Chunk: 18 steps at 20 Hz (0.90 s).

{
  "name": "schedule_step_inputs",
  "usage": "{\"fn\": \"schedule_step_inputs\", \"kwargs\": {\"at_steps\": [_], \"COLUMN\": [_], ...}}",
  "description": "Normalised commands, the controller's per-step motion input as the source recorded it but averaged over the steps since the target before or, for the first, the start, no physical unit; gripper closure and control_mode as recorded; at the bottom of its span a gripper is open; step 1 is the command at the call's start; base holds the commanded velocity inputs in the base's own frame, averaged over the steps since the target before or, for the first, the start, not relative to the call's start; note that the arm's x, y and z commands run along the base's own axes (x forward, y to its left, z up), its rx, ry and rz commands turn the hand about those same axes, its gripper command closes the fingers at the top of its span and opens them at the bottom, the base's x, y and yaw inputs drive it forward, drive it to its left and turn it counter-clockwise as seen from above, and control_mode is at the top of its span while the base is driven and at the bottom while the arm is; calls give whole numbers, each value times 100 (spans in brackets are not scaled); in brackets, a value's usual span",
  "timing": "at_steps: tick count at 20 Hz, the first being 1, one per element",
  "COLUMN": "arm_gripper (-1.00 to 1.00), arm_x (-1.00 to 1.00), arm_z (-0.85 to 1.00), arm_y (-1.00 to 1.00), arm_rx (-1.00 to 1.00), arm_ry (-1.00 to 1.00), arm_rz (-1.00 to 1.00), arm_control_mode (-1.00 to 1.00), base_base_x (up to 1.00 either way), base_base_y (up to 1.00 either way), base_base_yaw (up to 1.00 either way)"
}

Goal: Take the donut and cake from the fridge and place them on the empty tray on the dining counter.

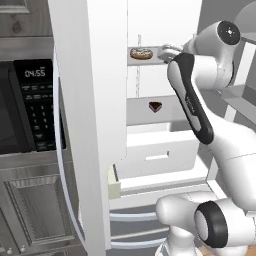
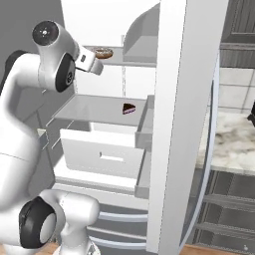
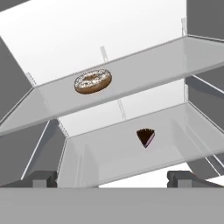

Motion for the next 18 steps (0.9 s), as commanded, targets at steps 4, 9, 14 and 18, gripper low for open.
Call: {"fn": "schedule_step_inputs", "kwargs": {"at_steps": [4, 9, 14, 18], "arm_gripper": [-100, -100, -100, -100], "arm_x": [29, 34, 35, 29], "arm_z": [11, 1, 0, 0], "arm_y": [-1, -5, -1, 0], "arm_rx": [0, 0, 0, 0], "arm_ry": [0, 0, 0, 0], "arm_rz": [-1, 0, 0, 0], "arm_control_mode": [-100, -100, -100, -100], "base_base_x": [0, 0, 0, 0], "base_base_y": [0, 0, 0, 0], "base_base_yaw": [0, 0, 0, 0]}}
